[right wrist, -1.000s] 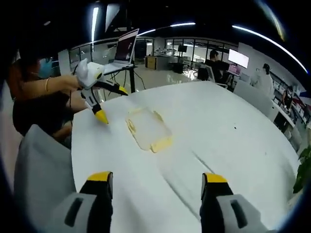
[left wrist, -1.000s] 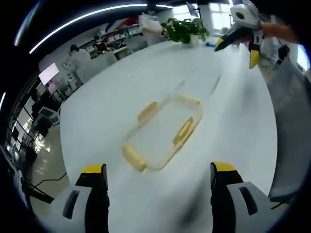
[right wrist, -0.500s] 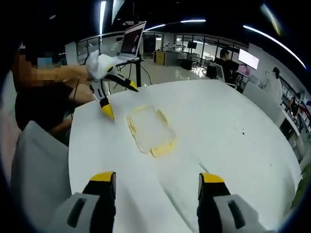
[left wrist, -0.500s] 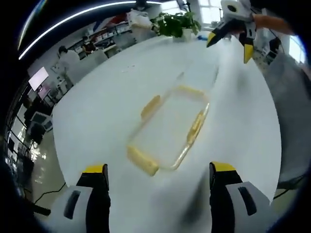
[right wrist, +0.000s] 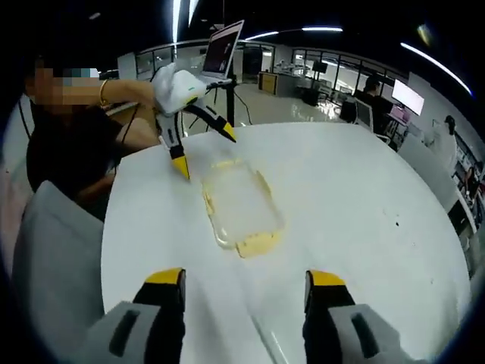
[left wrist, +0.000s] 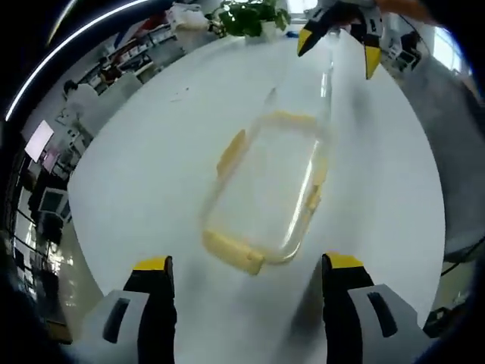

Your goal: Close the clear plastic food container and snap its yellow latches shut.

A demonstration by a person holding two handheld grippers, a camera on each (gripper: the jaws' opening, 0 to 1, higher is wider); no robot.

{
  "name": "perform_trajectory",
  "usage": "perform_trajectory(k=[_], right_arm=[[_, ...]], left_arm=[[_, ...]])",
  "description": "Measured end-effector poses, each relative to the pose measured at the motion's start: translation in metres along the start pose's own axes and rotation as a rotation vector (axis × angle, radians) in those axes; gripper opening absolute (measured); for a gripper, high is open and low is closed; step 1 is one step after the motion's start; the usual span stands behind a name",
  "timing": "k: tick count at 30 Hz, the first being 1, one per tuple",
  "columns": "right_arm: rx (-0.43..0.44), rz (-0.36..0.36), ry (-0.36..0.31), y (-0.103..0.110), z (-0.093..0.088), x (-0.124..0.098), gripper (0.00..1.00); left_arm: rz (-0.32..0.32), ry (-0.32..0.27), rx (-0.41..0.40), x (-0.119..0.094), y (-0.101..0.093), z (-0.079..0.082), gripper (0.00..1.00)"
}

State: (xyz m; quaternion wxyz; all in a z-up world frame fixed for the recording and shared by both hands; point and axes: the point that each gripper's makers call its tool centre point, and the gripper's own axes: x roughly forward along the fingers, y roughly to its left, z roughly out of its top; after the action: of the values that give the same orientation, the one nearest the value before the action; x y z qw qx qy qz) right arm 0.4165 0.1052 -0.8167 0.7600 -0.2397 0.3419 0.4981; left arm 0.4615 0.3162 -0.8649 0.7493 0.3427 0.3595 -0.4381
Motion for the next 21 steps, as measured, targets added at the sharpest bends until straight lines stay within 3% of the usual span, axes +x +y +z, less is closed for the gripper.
perform_trajectory(k=[9, 13, 21], right_arm=[[-0.085, 0.072, 0.117, -0.001, 0.012, 0.026, 0.63], [-0.107, 0.093, 0.126, -0.003, 0.022, 0.044, 0.63], [-0.117, 0.141, 0.217, -0.007, 0.013, 0.076, 0.62]], left_arm=[[-0.043, 0.013, 0.013, 0.008, 0.004, 0.000, 0.76], [-0.061, 0.017, 0.020, 0.010, 0.004, 0.001, 0.74], [-0.099, 0.018, 0.034, 0.015, 0.003, 0.003, 0.72]])
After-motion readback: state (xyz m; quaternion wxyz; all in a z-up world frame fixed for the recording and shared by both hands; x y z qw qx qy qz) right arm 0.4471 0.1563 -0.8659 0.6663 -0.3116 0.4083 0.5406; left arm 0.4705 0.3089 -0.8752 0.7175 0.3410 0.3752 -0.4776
